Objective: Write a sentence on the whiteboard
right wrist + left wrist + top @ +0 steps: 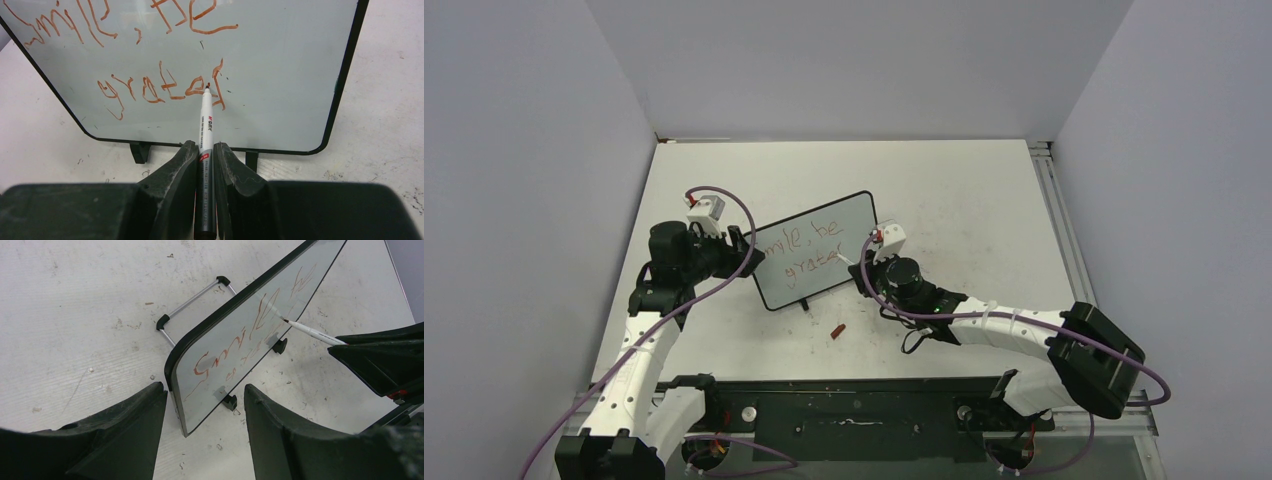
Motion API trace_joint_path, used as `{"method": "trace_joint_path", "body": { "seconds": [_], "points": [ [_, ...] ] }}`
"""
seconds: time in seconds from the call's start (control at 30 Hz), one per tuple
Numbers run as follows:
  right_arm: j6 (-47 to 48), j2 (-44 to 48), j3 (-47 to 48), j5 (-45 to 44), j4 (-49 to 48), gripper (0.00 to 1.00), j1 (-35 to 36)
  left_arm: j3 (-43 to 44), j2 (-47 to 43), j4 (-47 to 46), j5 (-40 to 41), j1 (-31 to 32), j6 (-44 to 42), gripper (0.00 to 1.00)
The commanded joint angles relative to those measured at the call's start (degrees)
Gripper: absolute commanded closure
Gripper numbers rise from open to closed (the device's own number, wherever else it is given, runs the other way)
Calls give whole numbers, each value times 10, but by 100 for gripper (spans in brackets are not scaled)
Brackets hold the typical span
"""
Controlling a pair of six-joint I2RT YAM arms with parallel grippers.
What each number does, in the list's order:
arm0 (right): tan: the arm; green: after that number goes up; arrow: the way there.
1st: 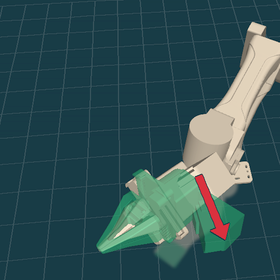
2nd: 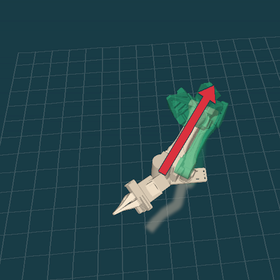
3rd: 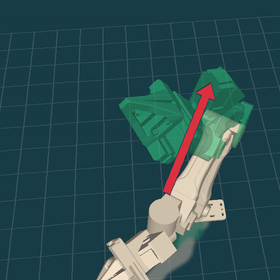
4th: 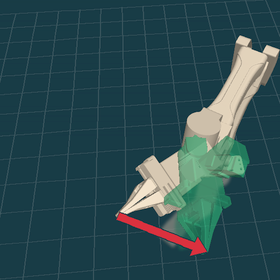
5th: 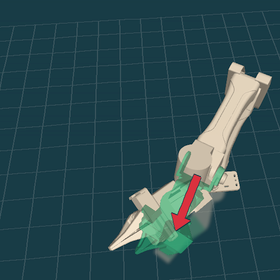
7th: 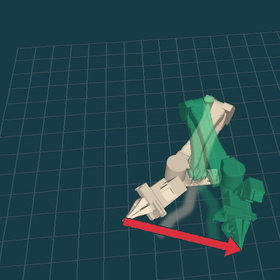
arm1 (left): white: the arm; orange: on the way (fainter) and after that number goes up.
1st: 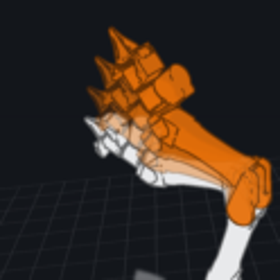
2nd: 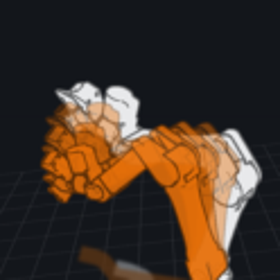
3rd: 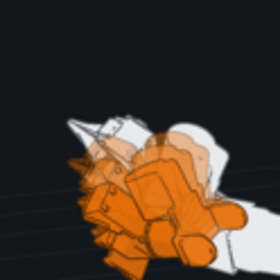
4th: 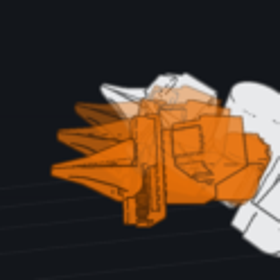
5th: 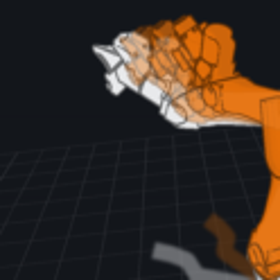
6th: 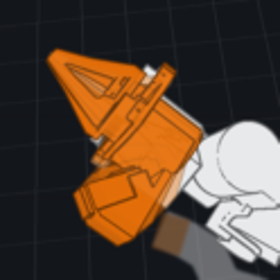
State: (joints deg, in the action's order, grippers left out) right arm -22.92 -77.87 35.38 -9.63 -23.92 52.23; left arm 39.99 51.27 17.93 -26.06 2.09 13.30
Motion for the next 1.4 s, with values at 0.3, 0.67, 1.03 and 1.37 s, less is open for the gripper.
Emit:
{"method": "trace_joint_path", "body": {
  "seconds": [0.3,0.67,1.03,1.37],
  "points": [
    [-3,-1,19,-37,-28,95,2,13,-1,-21,-15,-2,-5,44],
    [-10,20,6,-78,-12,95,2,13,-3,-20,-13,-2,-5,44],
    [12,42,2,-44,-19,95,2,13,-5,-19,-11,-2,-5,44],
    [22,74,-12,-51,-10,95,2,12,-6,-17,-8,-2,-5,44]
  ]
}}
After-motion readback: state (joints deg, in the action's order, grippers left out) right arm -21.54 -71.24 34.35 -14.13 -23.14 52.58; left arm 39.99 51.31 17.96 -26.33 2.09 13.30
